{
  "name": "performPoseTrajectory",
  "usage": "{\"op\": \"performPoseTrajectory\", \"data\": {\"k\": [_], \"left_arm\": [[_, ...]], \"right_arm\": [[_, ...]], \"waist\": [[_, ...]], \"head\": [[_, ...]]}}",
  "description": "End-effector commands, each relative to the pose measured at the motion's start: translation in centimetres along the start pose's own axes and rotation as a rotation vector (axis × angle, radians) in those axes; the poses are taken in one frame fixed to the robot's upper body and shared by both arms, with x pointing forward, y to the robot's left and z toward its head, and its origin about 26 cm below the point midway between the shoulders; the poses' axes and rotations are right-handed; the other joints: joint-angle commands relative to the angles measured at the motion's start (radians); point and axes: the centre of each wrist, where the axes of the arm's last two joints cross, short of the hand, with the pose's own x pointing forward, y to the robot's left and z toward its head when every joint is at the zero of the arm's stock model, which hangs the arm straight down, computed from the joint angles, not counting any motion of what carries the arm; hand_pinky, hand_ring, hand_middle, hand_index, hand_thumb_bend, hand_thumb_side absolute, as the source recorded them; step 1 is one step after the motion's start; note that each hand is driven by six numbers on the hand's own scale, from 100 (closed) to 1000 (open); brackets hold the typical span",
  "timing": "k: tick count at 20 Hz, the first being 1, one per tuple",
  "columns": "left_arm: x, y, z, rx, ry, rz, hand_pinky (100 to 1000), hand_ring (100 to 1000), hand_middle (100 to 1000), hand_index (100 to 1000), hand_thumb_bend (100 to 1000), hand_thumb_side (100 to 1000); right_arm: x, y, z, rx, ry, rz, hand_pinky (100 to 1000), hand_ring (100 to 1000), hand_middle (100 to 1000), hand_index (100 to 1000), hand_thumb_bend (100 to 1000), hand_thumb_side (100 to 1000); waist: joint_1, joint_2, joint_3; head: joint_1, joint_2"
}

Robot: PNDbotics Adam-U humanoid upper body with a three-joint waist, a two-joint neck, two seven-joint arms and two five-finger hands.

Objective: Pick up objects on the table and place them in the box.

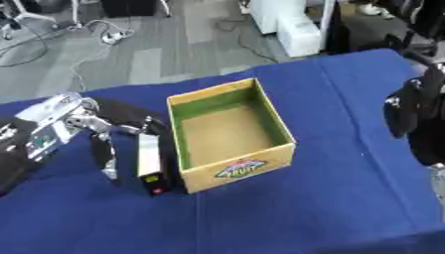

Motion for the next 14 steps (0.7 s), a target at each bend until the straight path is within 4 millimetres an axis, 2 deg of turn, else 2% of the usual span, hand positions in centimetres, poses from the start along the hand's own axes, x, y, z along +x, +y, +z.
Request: {"op": "performPoseTrajectory", "data": {"k": [1, 14], "left_arm": [[-0.44, 0.40, 0.45, -0.353, -0.249, -0.243, 1000, 904, 882, 953, 724, 287], [-0.09, 0.51, -0.34, -0.342, -0.264, -0.241, 1000, 897, 875, 945, 718, 283]], "right_arm": [[0.67, -0.35, -0.74, 0.066, -0.029, 0.037, 193, 336, 390, 474, 100, 1000], [0.69, -0.43, -1.03, 0.067, -0.036, 0.032, 194, 336, 390, 474, 100, 1000]], "waist": [[-0.004, -0.007, -0.001], [-0.004, -0.005, -0.010]], "head": [[-0.001, -0.004], [-0.001, -0.007]]}}
